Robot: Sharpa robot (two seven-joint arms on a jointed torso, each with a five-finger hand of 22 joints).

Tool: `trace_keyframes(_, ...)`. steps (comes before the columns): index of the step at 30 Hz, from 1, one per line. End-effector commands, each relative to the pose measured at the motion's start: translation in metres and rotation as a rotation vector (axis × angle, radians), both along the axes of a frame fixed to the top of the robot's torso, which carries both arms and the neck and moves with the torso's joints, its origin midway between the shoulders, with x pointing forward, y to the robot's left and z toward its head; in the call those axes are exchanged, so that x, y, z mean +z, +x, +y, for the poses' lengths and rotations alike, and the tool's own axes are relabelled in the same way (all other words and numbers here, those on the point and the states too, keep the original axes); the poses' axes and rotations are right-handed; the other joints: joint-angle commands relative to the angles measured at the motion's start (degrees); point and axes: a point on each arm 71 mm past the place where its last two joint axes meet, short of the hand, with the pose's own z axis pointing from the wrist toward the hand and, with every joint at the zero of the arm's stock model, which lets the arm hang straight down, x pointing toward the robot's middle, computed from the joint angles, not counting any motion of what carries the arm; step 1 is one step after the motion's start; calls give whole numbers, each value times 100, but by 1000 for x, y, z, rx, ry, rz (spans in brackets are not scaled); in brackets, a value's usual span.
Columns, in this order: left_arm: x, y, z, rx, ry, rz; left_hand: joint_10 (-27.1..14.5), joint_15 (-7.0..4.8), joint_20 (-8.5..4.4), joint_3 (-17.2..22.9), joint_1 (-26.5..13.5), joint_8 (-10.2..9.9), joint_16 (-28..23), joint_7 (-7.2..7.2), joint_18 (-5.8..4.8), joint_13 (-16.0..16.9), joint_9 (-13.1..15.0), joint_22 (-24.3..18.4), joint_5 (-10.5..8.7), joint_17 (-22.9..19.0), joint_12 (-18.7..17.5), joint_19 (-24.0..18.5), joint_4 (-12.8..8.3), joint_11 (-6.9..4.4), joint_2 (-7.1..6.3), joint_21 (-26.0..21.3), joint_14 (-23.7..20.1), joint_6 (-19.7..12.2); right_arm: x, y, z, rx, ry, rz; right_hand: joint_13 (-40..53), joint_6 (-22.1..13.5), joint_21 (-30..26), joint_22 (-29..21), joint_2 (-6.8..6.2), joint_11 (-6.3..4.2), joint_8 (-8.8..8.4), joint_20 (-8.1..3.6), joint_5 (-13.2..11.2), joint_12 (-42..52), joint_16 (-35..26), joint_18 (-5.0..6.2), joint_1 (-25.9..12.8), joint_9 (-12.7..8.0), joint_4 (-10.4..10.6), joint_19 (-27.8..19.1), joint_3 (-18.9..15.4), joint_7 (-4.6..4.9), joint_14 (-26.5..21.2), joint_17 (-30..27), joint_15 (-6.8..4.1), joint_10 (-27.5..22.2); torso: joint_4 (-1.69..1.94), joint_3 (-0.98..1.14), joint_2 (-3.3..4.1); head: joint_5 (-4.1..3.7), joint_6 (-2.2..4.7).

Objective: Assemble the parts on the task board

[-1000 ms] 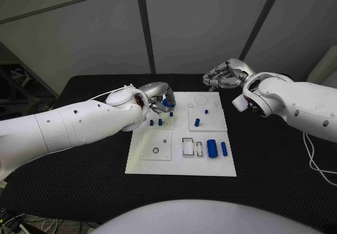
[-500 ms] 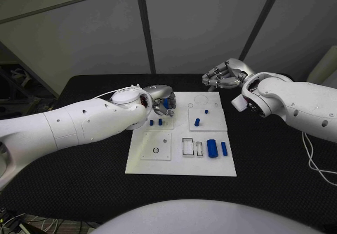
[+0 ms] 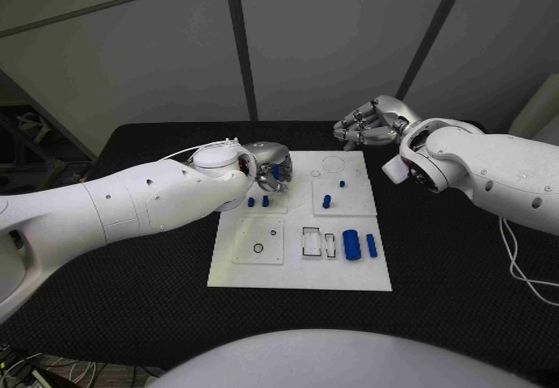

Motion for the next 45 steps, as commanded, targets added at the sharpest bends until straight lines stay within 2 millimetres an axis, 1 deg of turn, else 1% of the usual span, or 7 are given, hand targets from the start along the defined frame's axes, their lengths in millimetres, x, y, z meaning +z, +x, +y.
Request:
trace_keyframes(1, -2, 0, -1, -10, 35, 18, 50, -5, 14, 39, 39, -22, -17, -2, -672, -11, -6, 844, -23, -15, -21, 43, -2, 1, 32, 39, -6, 55, 1, 0, 2, 12, 3, -6, 9, -42, -21, -10, 20, 4, -16, 28, 24, -11, -25, 65, -21, -4, -9, 11, -18, 9, -32, -3, 24, -43, -3, 0, 4, -7, -9)
trace_keyframes(7, -4, 2, -2, -9, 46, 29, 72, -8, 13, 60, 51, -29, -18, -4, -673, -22, -8, 852, -21, -29, -38, 46, -12, -2, 47, 47, -7, 76, 1, 0, 2, 13, 3, -5, 9, -42, -21, -10, 20, 4, -16, 28, 24, -11, -25, 65, -21, -4, -9, 11, -18, 9, -32, -3, 24, -43, 7, 0, -3, -15, -29)
trace_keyframes(10, -6, 3, -1, -6, 53, 35, 117, -10, 12, 122, 94, -52, -13, 3, -673, -42, -17, 861, -16, -46, -70, 46, -41, -2, 79, 51, -7, 93, 1, 0, 3, 14, 3, -5, 9, -42, -21, -10, 20, 4, -16, 28, 24, -11, -25, 65, -21, -4, -9, 11, -18, 9, -32, -3, 24, -43, 6, 0, -5, -15, -32)
trace_keyframes(25, -9, 8, -3, -3, 66, 46, 245, -14, 10, 265, 125, -107, 6, 23, -676, -87, -38, 879, -14, -82, -146, 45, -89, -7, 117, 70, -7, 138, 1, 0, 4, 16, 4, -5, 9, -48, -32, -17, 31, 6, -16, 30, 39, -11, -28, 65, -11, -3, -17, 13, -9, 12, -38, -5, 26, -50, 5, -2, -7, -13, -42)
trace_keyframes(34, -10, 8, -5, -11, 64, 48, 303, -16, 6, 295, 98, -134, 13, 30, -678, -100, -48, 886, -21, -99, -174, 48, -95, -12, 103, 89, -7, 144, 1, 0, 5, 17, 4, -5, 9, -48, -32, -17, 31, 6, -16, 30, 39, -11, -28, 65, -11, -3, -17, 13, -9, 12, -38, -5, 26, -50, 6, -3, -6, -18, -47)
trace_keyframes(40, -11, 7, -6, -21, 65, 56, 323, -15, 6, 341, 76, -194, 22, 27, -681, -131, -70, 891, -21, -121, -256, 50, -110, -12, 81, 106, -9, 121, 1, 0, 5, 18, 4, -5, 9, -48, -32, -17, 31, 6, -16, 30, 39, -11, -28, 65, -11, -3, -17, 13, -9, 12, -38, -5, 26, -50, 2, 0, -2, -17, -51)
trace_keyframes(45, -11, 8, -6, -20, 59, 49, 494, -48, -12, 516, 159, -202, 42, 46, -682, -157, -66, 898, -16, -140, -342, 54, -191, -49, 161, 133, -8, 255, 1, 0, 5, 18, 5, -5, 9, -48, -32, -17, 31, 6, -16, 30, 39, -11, -28, 65, -11, -3, -17, 13, -9, 12, -38, -5, 26, -50, 8, -3, -12, -15, -45)
